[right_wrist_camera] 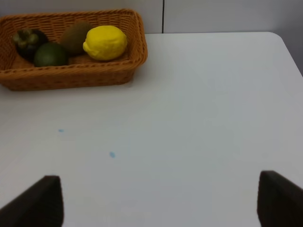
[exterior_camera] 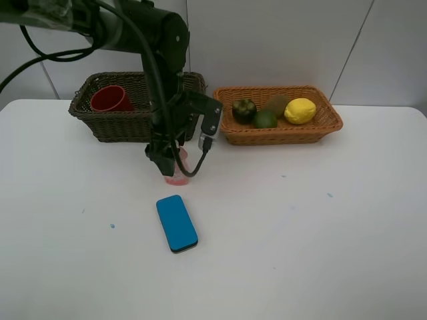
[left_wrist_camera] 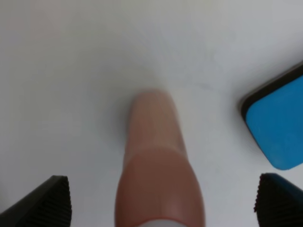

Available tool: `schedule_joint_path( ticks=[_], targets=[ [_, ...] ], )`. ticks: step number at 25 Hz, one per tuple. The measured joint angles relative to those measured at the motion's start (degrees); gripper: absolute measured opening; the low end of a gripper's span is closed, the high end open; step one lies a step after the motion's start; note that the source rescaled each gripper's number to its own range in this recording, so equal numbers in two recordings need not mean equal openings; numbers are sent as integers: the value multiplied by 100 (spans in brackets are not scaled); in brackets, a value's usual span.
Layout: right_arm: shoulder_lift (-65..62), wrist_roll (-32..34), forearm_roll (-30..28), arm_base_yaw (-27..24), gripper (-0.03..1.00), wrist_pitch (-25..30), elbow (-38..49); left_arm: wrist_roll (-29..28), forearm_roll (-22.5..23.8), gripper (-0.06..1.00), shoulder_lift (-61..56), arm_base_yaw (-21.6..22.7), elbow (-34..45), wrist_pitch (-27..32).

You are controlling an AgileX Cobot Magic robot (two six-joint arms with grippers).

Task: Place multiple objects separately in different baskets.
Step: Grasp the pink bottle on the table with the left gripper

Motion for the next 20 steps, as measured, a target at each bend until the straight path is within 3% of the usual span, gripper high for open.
schedule_joint_path(
  ticks=[16,18,20],
  targets=[
    [0,0,0,0,87,0,0,32,0,99,298,68,0,-155],
    [0,0,0,0,87,-5,0,32,0,92,298,68,0,-162],
    [0,0,0,0,87,-5,0,32,0,72,298,68,0,-155]
  ],
)
